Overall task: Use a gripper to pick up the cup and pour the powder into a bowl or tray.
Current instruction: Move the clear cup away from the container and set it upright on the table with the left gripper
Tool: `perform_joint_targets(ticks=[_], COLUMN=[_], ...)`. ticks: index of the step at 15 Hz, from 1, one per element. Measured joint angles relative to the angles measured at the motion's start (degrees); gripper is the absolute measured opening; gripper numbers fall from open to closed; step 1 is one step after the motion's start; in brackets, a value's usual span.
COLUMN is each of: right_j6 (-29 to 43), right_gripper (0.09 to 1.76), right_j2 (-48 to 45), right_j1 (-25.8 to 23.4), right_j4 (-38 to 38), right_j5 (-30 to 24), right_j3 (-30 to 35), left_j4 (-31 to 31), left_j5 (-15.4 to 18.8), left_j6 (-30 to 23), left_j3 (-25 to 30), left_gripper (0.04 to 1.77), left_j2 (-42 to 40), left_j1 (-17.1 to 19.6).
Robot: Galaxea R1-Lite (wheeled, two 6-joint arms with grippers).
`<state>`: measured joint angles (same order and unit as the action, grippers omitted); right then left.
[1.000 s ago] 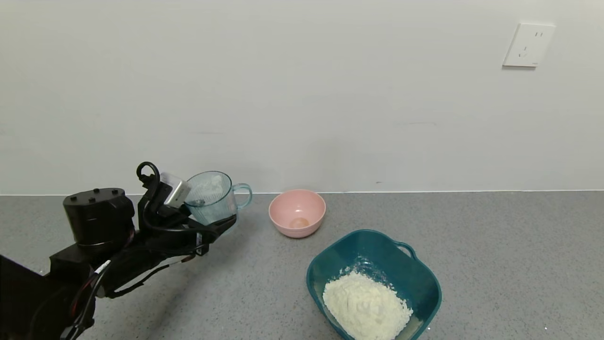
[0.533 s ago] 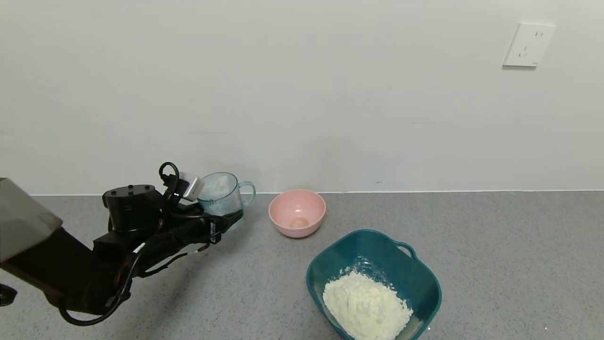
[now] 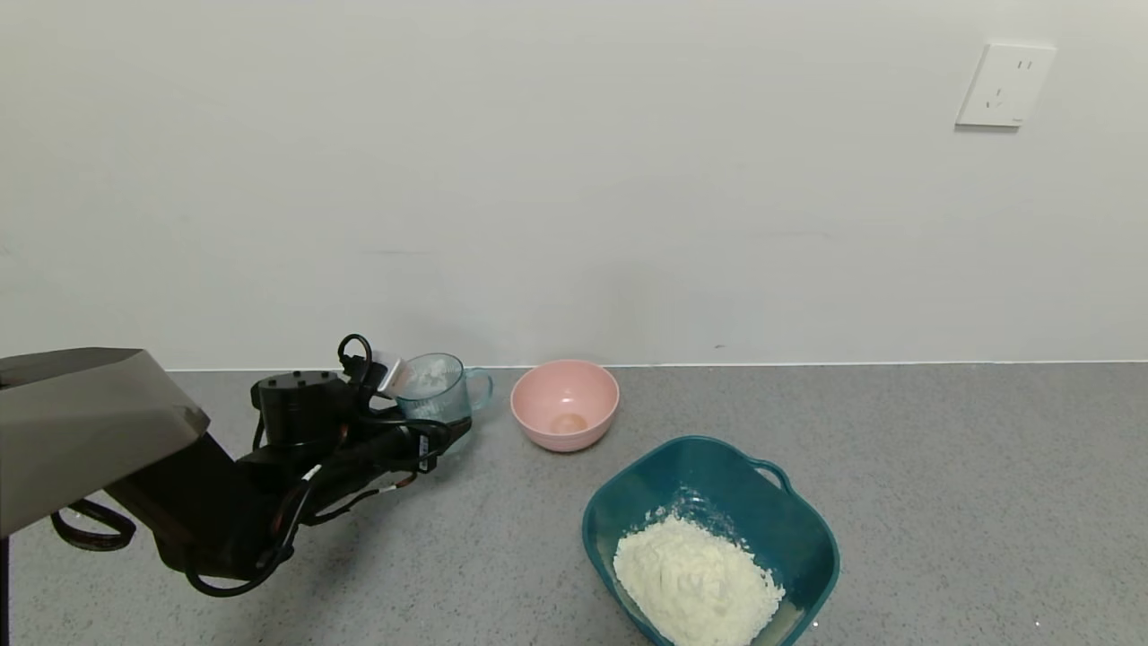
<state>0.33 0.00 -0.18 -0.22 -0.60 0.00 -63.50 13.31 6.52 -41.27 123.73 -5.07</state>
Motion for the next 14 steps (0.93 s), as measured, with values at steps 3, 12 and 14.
perform_joint_targets(ticks=[3,12,14], right_j6=[0.0,0.0,0.02], right_gripper=[1.71,1.71,1.71], right_j2=[0.0,0.0,0.0], right_j1=[0.0,0.0,0.0], right_j4=[-0.02,-0.02,-0.02], right_j5=[0.02,0.0,0.0], right_j3=[0.0,0.0,0.0], left_j4=[-4.25,-4.52,-4.47], left_j5=[-0.63,-0.76,-0.78], left_j6=[-2.39,-2.47,-2.45], left_j3=[-1.15,-1.43,-1.37], left_gripper=[1.24,1.24,1.24], left_j2=[2.54,5.25,5.38], left_j1=[0.09,0.04,0.0])
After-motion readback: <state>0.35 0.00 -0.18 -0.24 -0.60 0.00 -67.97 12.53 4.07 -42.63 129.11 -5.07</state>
